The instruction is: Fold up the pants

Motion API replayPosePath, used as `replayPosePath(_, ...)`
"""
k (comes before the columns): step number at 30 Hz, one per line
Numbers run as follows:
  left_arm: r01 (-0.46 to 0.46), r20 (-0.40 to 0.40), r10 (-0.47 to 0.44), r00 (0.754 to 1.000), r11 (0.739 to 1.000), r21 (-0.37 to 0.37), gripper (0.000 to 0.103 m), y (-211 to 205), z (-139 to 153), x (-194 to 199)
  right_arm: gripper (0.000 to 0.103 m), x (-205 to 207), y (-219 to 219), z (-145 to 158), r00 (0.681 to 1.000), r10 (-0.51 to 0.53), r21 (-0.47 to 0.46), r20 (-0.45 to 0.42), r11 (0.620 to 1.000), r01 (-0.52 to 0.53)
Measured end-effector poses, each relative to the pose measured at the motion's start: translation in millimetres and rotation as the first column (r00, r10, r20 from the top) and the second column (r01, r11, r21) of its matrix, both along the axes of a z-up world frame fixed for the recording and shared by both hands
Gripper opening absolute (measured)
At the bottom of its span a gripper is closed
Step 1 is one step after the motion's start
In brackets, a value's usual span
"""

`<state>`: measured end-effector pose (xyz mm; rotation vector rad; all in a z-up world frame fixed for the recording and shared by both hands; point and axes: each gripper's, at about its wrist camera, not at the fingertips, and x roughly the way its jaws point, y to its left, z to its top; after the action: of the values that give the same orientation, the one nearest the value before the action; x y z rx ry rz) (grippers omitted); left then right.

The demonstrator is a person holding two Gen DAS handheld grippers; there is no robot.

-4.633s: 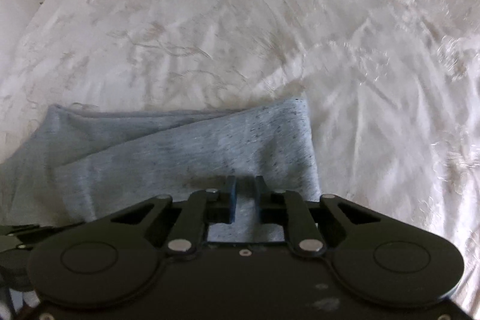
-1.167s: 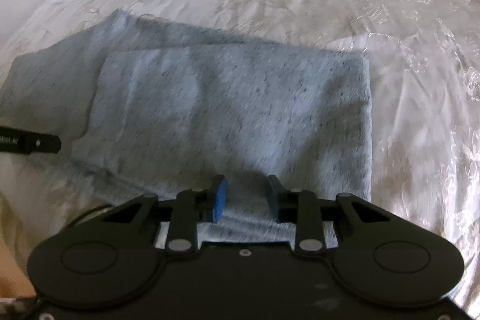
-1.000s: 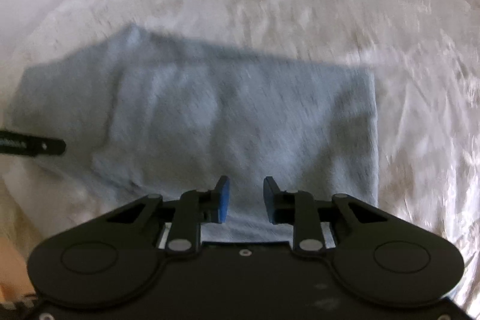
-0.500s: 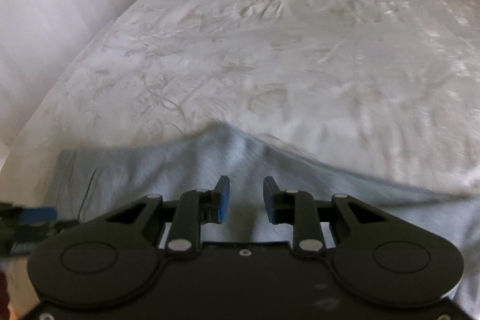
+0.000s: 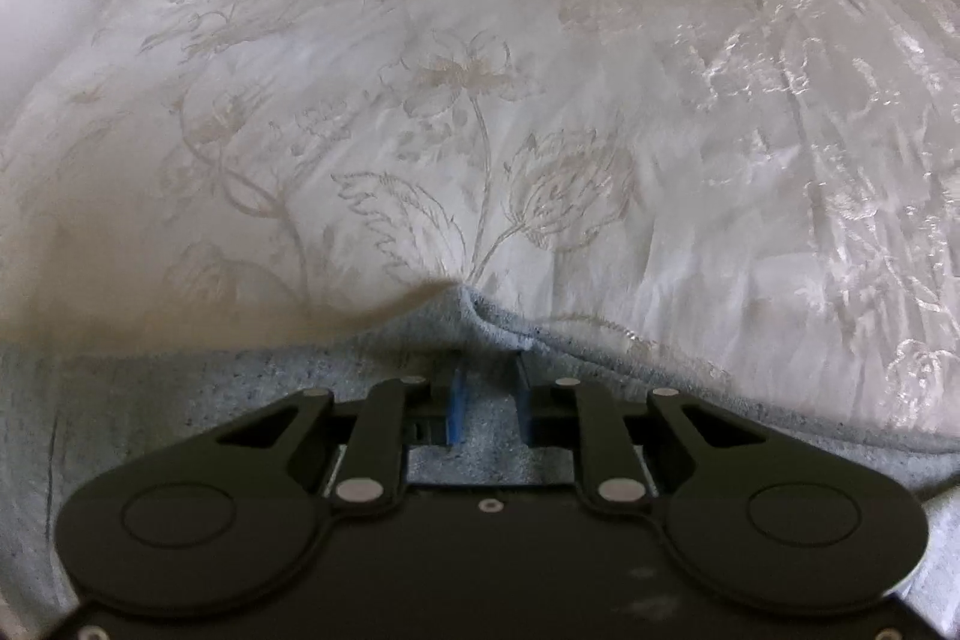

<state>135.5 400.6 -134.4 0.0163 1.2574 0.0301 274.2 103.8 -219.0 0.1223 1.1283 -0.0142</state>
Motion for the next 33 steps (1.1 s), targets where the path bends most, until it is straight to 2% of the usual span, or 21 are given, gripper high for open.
replayPosePath(8, 0.012, -0.031, -0.015, 0.999, 0.996, -0.093, 0.052, 9.8, -17.2, -6.0, 0.022, -60.1, 5.8, 38.2, 0.999, -0.014, 0.068, 0.042, 0.998, 0.011)
replayPosePath(10, 0.029, -0.031, -0.033, 0.999, 0.993, -0.112, 0.052, 8.0, -19.8, -5.2, 0.023, -76.8, 8.3, 41.5, 0.999, -0.021, 0.091, 0.034, 0.996, 0.018)
replayPosePath(13, 0.067, -0.031, -0.074, 0.997, 0.981, -0.184, 0.053, 5.5, -19.4, -4.5, 0.023, -103.5, 15.9, 44.6, 1.000, -0.006, 0.094, 0.011, 0.996, 0.005)
replayPosePath(16, 0.096, -0.038, -0.108, 0.993, 0.967, -0.237, 0.060, 1.9, -23.0, -6.9, 0.024, -124.1, 26.4, 44.7, 0.999, 0.037, 0.100, -0.018, 0.994, -0.035)
replayPosePath(17, 0.109, -0.036, -0.121, 0.992, 0.965, -0.237, 0.063, 0.1, -24.8, -8.1, 0.024, -129.5, 30.0, 44.0, 0.998, 0.051, 0.108, -0.029, 0.993, -0.048)
replayPosePath(20, 0.140, -0.035, -0.151, 0.988, 0.968, -0.209, 0.066, -6.2, -32.6, -10.3, 0.024, -143.1, 41.0, 42.3, 0.996, 0.078, 0.114, -0.045, 0.991, -0.073)
replayPosePath(23, 0.151, -0.044, -0.164, 0.985, 0.964, -0.218, 0.078, -11.6, -41.6, -6.0, 0.024, -147.0, 47.2, 43.4, 0.996, 0.079, 0.135, -0.049, 0.988, -0.071)
replayPosePath(26, 0.163, -0.039, -0.175, 0.984, 0.964, -0.212, 0.083, -17.4, -47.4, -3.0, 0.024, -147.2, 50.2, 47.3, 0.997, 0.075, 0.141, -0.036, 0.988, -0.069)
replayPosePath(29, 0.170, -0.035, -0.182, 0.983, 0.959, -0.227, 0.094, -21.8, -54.2, 3.6, 0.025, -147.4, 50.9, 52.8, 0.997, 0.071, 0.139, -0.027, 0.988, -0.066)
replayPosePath(32, 0.175, -0.025, -0.185, 0.982, 0.958, -0.228, 0.093, -28.7, -55.7, 12.3, 0.025, -151.3, 49.7, 55.3, 0.997, 0.069, 0.132, -0.029, 0.989, -0.064)
replayPosePath(33, 0.176, -0.021, -0.186, 0.982, 0.957, -0.228, 0.089, -30.5, -55.2, 14.5, 0.025, -152.9, 49.5, 55.1, 0.997, 0.068, 0.128, -0.031, 0.990, -0.063)
